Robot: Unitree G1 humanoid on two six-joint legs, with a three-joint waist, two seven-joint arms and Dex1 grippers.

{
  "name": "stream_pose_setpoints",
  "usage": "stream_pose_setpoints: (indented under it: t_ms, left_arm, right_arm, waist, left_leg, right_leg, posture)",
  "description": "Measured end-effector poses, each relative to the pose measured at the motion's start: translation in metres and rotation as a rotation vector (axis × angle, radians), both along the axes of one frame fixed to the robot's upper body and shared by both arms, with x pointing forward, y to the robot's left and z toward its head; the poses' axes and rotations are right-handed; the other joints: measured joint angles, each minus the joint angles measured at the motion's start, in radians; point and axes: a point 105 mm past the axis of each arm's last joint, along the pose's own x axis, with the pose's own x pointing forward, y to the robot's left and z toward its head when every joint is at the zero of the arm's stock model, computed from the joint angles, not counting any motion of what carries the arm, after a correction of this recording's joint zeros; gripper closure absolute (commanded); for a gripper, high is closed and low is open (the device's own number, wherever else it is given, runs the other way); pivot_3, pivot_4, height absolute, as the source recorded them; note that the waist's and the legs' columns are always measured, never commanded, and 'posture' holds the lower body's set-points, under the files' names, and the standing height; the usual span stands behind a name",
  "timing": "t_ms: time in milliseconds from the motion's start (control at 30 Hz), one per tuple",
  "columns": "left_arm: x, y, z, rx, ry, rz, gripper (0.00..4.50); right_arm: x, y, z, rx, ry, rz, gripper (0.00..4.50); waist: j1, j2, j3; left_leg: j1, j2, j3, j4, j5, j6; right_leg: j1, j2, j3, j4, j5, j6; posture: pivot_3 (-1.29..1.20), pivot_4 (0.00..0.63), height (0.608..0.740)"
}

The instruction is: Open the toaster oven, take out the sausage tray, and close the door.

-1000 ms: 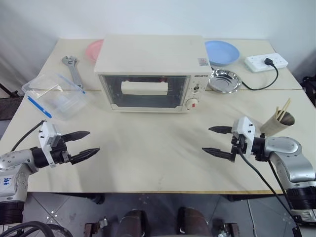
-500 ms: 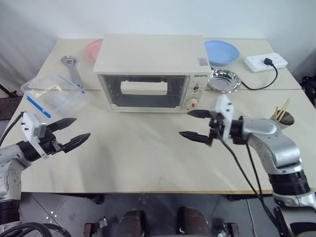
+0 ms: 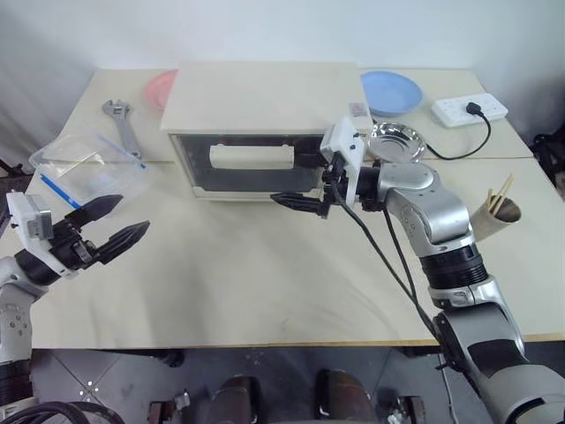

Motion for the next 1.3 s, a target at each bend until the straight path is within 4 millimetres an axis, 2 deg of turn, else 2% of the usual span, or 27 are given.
stream_pose_setpoints:
  t_ms: [100,167,300,367,500,600,800,1000,1300]
  left_arm:
    - [0.000,0.000,0.001,-0.001,-0.004,0.003,0.05]
    - [0.001,0.000,0.002,-0.007,-0.005,0.009,0.05]
    - [0.004,0.003,0.006,-0.018,-0.008,0.016,0.05]
    - [0.009,0.003,0.014,-0.026,-0.032,0.014,0.05]
    - [0.015,0.004,0.024,-0.030,-0.057,-0.011,0.05]
    - [0.019,0.003,0.026,-0.047,-0.058,-0.037,0.62]
    - [0.035,0.000,0.040,-0.070,-0.078,-0.106,2.59]
    - [0.051,-0.017,0.048,-0.032,-0.070,-0.227,4.49]
    - [0.067,-0.047,0.014,0.094,0.098,-0.353,4.49]
  right_arm:
    - [-0.006,0.004,-0.001,-0.011,0.001,0.044,0.00]
    - [-0.020,0.008,0.001,-0.035,-0.007,0.109,0.00]
    - [-0.037,0.003,-0.017,-0.099,0.023,0.170,0.00]
    - [-0.044,0.003,-0.028,-0.128,0.044,0.201,0.00]
    - [-0.046,0.003,-0.032,-0.143,0.030,0.201,0.00]
    - [-0.048,0.002,-0.034,-0.146,0.019,0.201,0.00]
    - [-0.050,0.002,-0.040,-0.144,0.010,0.185,0.00]
    - [-0.052,0.004,-0.043,-0.132,0.011,0.166,0.00]
    - [-0.061,0.001,-0.051,-0.106,0.054,0.086,0.00]
  waist:
    - [-0.007,0.000,0.000]
    - [-0.007,0.000,0.000]
    - [-0.001,0.000,0.000]
    - [0.001,0.000,0.000]
    - [0.000,-0.001,0.000]
    - [0.001,-0.001,0.000]
    - [0.002,-0.002,-0.001]
    - [-0.001,-0.003,-0.001]
    - [0.003,-0.004,0.000]
  left_leg:
    - [0.000,0.001,0.000,0.000,0.000,0.000]
    - [0.000,0.001,0.000,0.000,0.000,0.000]
    - [0.000,0.001,0.001,0.000,0.000,0.000]
    - [0.000,0.001,0.001,0.001,0.000,0.000]
    - [0.000,0.001,0.003,0.002,0.000,0.000]
    - [0.001,0.001,0.002,0.001,0.000,0.000]
    - [0.001,0.001,0.006,0.002,0.000,0.000]
    - [0.001,0.001,0.011,0.002,0.000,0.000]
    - [0.000,0.001,0.011,0.003,0.000,0.000]
  right_leg:
    - [0.000,0.001,0.000,0.000,0.000,0.000]
    - [0.000,0.001,0.000,0.000,0.000,0.000]
    - [0.000,0.001,0.000,0.000,0.000,0.000]
    - [0.000,0.001,0.000,0.000,0.000,0.000]
    - [0.000,0.001,0.001,0.000,0.000,0.000]
    - [0.000,0.001,0.001,0.000,0.000,0.000]
    - [0.000,0.001,0.001,0.001,0.000,0.000]
    - [0.000,0.001,0.001,0.001,0.000,0.000]
    - [0.000,0.001,0.001,0.001,0.000,0.000]
  posture:
    - [0.00,0.150,0.740]
    - [0.00,0.150,0.740]
    - [0.00,0.150,0.740]
    - [0.00,0.150,0.740]
    - [0.00,0.150,0.740]
    - [0.00,0.150,0.740]
    - [0.00,0.150,0.740]
    - [0.00,0.150,0.740]
    - [0.00,0.150,0.740]
